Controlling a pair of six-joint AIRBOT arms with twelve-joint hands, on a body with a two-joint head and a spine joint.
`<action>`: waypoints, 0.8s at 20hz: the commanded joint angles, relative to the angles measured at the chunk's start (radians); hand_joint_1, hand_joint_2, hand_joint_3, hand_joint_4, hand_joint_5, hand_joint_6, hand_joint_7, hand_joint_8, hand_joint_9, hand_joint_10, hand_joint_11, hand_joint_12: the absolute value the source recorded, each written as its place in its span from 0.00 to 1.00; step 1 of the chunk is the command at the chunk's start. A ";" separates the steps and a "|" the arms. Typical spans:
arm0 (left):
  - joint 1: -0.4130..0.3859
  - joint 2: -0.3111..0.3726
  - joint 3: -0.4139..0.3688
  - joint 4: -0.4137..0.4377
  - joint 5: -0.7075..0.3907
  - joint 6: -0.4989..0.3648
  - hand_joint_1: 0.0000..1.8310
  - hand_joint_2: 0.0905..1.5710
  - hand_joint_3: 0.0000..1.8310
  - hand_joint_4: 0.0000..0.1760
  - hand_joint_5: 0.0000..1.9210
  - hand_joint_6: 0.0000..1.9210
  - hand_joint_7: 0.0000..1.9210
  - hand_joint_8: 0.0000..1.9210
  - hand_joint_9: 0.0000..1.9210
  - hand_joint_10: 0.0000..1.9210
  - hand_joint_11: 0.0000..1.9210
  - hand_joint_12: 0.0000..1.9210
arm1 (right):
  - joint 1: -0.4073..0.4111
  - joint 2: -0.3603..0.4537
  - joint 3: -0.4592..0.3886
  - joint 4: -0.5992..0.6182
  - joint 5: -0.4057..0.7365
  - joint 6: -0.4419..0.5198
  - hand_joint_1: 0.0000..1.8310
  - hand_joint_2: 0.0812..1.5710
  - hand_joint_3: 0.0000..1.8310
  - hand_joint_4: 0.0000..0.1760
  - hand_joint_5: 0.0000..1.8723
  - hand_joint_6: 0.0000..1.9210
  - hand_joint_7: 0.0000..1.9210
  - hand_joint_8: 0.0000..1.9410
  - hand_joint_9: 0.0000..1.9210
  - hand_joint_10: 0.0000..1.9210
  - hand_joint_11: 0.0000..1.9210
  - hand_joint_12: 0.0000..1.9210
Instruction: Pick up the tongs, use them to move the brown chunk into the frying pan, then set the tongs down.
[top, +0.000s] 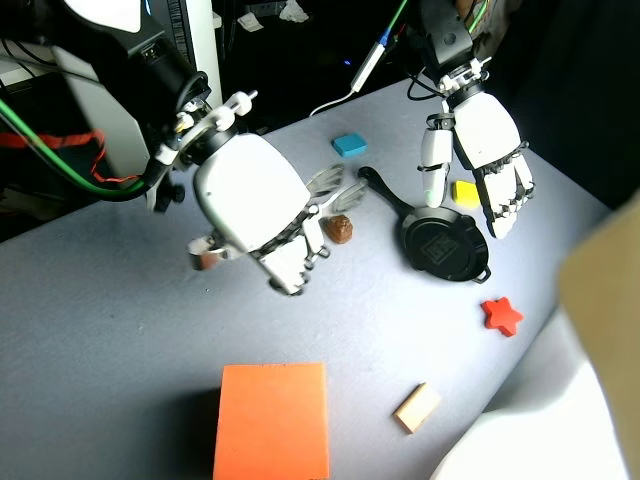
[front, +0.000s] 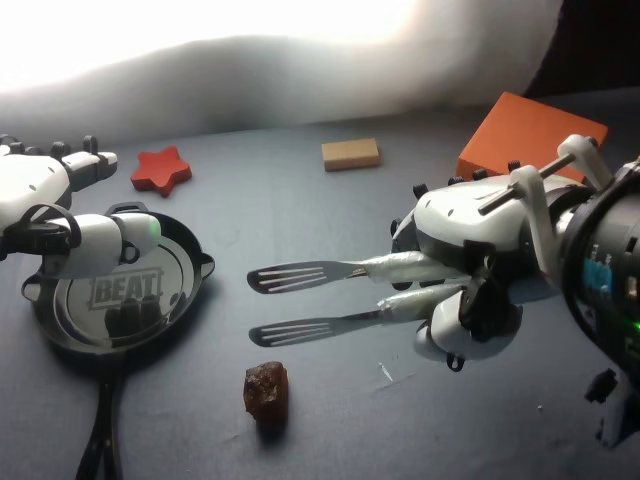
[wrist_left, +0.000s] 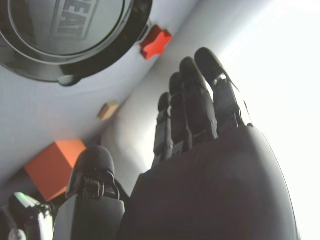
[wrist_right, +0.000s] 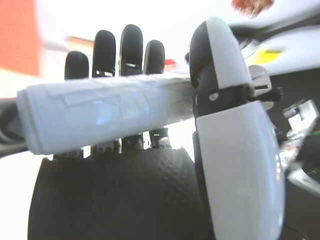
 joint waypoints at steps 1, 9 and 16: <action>-0.005 0.010 0.006 0.050 -0.065 -0.001 0.00 0.81 0.00 0.26 0.07 0.00 0.13 0.00 0.15 0.00 0.00 0.46 | 0.012 -0.005 -0.006 -0.053 0.008 -0.002 0.54 0.76 0.00 0.00 0.28 0.27 0.37 0.09 0.22 0.42 0.01 0.85; 0.012 0.010 0.023 0.050 -0.065 -0.008 0.00 0.80 0.00 0.30 0.08 0.00 0.14 0.00 0.16 0.00 0.00 0.47 | -0.001 -0.072 0.005 0.017 -0.062 -0.033 0.57 0.74 0.00 0.00 0.28 0.27 0.38 0.09 0.23 0.41 0.02 0.84; 0.030 0.009 0.030 0.050 -0.065 -0.020 0.02 0.80 0.00 0.32 0.08 0.00 0.13 0.00 0.15 0.00 0.00 0.47 | -0.013 -0.129 0.061 0.045 -0.090 -0.079 0.55 0.74 0.00 0.00 0.26 0.27 0.36 0.07 0.21 0.40 0.00 0.84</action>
